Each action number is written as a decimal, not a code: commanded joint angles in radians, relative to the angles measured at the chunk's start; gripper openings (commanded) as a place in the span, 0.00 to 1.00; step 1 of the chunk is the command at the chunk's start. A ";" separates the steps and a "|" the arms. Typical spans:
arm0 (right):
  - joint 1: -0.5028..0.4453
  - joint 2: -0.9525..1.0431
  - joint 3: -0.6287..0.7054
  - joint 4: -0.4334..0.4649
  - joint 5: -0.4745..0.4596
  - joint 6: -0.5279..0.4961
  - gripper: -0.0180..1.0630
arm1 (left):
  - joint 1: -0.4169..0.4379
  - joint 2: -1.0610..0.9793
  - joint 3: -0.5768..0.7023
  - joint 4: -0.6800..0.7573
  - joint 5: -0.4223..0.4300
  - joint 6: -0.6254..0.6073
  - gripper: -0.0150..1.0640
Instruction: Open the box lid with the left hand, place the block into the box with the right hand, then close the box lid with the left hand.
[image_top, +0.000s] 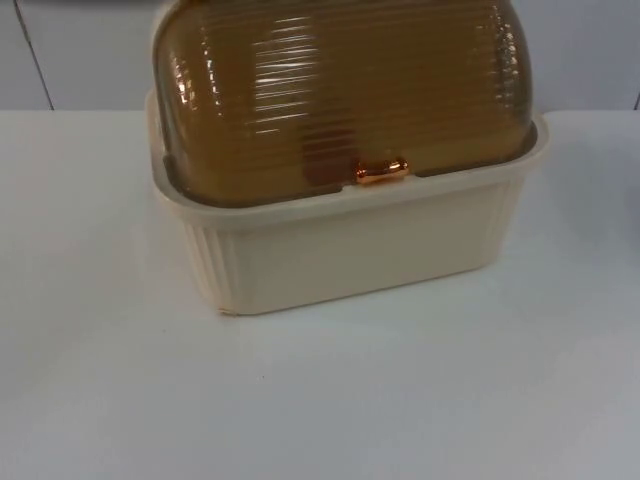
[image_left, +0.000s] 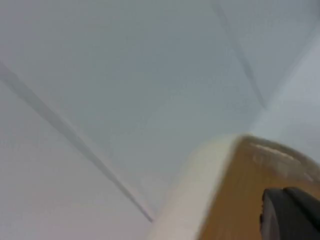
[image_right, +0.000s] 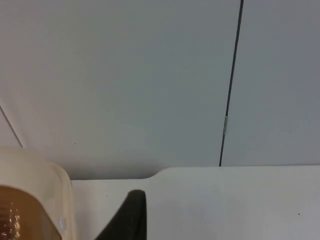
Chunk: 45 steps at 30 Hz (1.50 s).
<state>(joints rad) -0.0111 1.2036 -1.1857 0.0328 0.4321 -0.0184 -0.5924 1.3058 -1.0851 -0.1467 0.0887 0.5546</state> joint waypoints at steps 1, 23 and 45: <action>-0.004 -0.009 -0.006 -0.001 0.005 0.004 0.98 | 0.083 -0.038 0.002 -0.020 -0.042 -0.201 0.01; -0.004 -0.009 -0.006 -0.001 0.005 0.004 0.98 | 0.514 -0.088 0.005 0.130 0.118 -0.507 0.01; -0.004 -0.009 -0.006 -0.001 0.026 0.011 0.98 | 0.514 0.188 -0.371 0.127 0.581 -0.564 0.01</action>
<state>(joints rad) -0.0111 1.2036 -1.1857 0.0328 0.4539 -0.0071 -0.0825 1.4945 -1.4338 -0.0059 0.6524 0.0072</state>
